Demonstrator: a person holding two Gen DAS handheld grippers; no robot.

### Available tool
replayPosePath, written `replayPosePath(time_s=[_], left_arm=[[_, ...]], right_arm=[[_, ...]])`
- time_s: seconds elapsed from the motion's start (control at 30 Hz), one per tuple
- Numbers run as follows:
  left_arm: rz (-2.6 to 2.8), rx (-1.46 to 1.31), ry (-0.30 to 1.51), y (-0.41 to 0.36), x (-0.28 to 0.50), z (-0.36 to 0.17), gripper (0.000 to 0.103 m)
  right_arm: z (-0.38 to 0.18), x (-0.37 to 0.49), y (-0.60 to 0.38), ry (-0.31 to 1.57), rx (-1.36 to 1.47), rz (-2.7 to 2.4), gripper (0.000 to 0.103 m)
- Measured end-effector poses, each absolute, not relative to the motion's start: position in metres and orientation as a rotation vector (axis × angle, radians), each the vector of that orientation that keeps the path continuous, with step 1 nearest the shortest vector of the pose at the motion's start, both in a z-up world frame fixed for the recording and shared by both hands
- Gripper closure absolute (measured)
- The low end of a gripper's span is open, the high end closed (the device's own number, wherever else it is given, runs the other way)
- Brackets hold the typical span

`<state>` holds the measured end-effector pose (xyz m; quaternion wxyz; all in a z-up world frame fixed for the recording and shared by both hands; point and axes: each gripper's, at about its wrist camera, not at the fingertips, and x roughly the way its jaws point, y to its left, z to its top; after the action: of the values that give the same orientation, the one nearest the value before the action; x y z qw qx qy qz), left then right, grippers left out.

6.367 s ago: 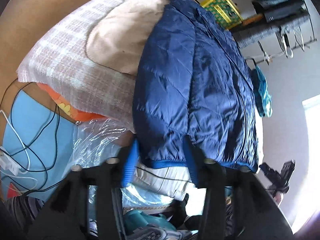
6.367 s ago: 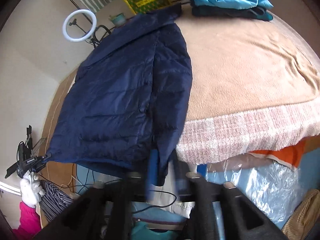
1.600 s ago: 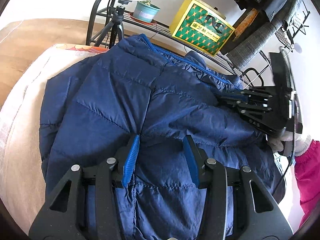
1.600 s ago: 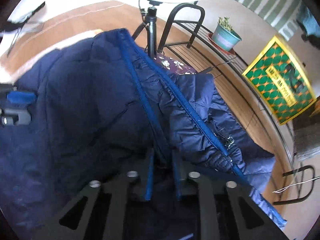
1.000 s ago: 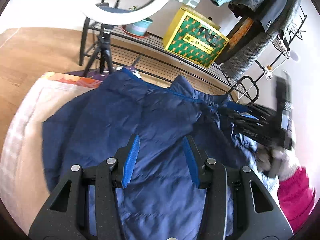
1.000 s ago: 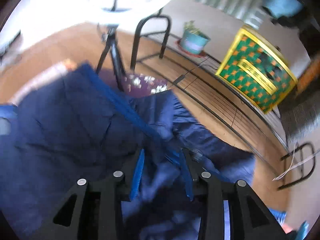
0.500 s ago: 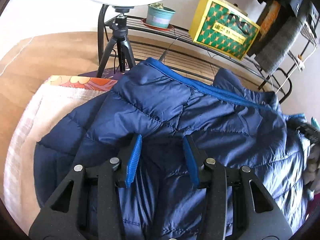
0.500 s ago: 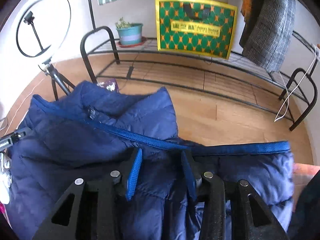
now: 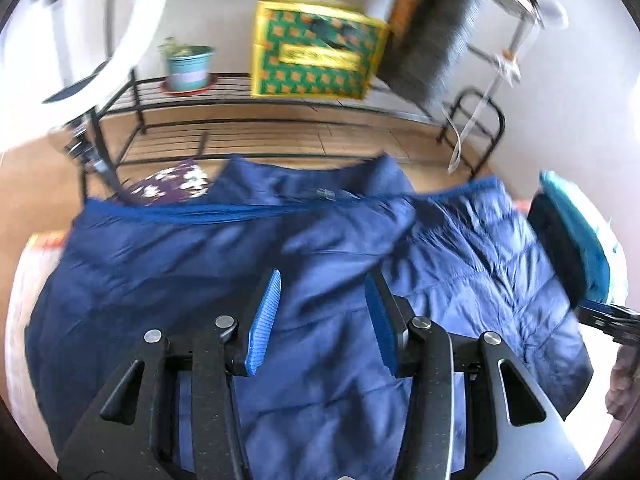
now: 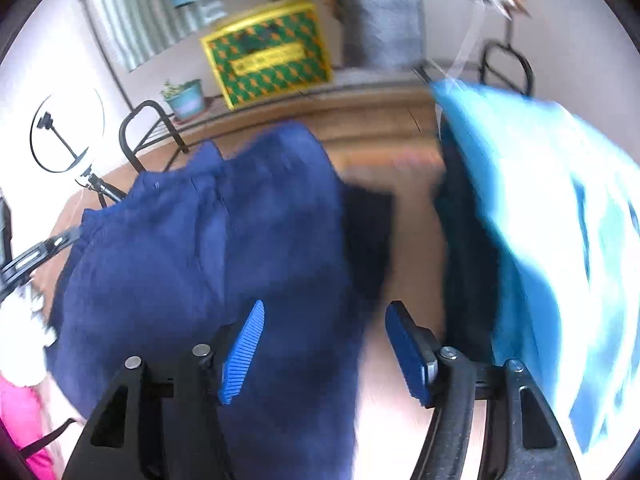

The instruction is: Fold large clothes

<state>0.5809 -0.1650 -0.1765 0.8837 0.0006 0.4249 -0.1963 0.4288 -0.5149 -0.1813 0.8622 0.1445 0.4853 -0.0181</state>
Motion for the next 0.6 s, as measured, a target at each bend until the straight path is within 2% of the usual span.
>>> replayPosePath(time_s=[0.07,0.17,0.23,0.47,0.6], left_arm=[[-0.379,0.036,0.905,-0.178,0.589,-0.191,0.058],[-0.312,0.067,0.947,-0.19,0.604,-0.221,0.058],[-0.293,0.091,0.912,-0.196,0.598,-0.235,0.058],[-0.302,0.115,0.86,-0.189,0.58,-0.207,0.058],[-0.354,0.026,0.847,-0.161,0.543,-0.183,0.058]], right_arm=[[-0.188,0.408,-0.522,1.024,0.331,-0.052,0.029],[-0.197,0.381,-0.522,1.044,0.323,-0.045,0.027],[-0.202,0.372,-0.521,1.049,0.335,-0.018,0.023],[-0.224,0.354,-0.525,1.047,0.565,0.039,0.021],[-0.229,0.347,-0.517,1.03,0.588,0.007,0.015]])
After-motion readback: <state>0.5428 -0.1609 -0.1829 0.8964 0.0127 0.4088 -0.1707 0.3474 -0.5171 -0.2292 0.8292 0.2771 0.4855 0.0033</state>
